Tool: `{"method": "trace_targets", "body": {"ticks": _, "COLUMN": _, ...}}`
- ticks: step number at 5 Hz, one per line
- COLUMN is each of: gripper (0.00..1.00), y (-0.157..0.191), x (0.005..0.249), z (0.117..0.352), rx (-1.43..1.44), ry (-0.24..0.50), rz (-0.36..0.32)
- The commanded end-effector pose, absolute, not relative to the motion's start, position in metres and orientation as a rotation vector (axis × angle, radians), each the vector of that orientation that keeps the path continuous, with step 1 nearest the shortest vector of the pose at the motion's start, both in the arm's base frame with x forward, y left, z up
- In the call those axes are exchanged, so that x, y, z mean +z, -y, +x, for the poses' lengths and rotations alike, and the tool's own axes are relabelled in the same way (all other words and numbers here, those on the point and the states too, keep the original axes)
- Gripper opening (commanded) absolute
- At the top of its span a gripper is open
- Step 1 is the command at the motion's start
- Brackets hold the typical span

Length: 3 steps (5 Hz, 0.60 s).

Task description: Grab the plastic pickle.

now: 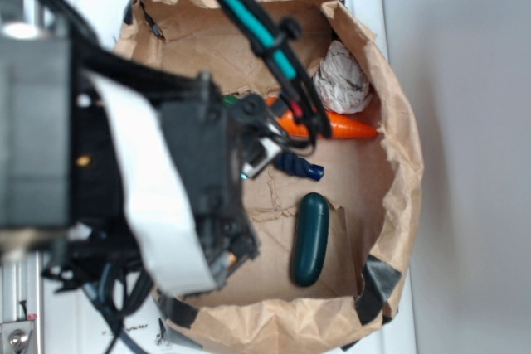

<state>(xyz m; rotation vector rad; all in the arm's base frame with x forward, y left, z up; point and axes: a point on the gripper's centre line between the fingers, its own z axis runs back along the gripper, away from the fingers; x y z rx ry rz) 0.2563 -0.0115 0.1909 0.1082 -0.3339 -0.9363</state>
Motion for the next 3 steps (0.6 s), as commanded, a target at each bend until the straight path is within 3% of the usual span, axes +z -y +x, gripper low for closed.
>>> {"method": "trace_targets", "body": {"ticks": 1, "gripper": 1.0, "y": 0.006, "x": 0.168, "z": 0.286, "rx": -1.05, "ry": 0.36, "rz": 0.193}}
{"method": "trace_targets", "body": {"ticks": 2, "gripper": 1.0, "y": 0.011, "x": 0.141, "z": 0.302, "rx": -1.021, "ry": 0.269, "rz": 0.234}}
{"method": "trace_targets", "body": {"ticks": 3, "gripper": 1.0, "y": 0.028, "x": 0.114, "z": 0.302, "rx": -1.082, "ry": 0.248, "rz": 0.21}}
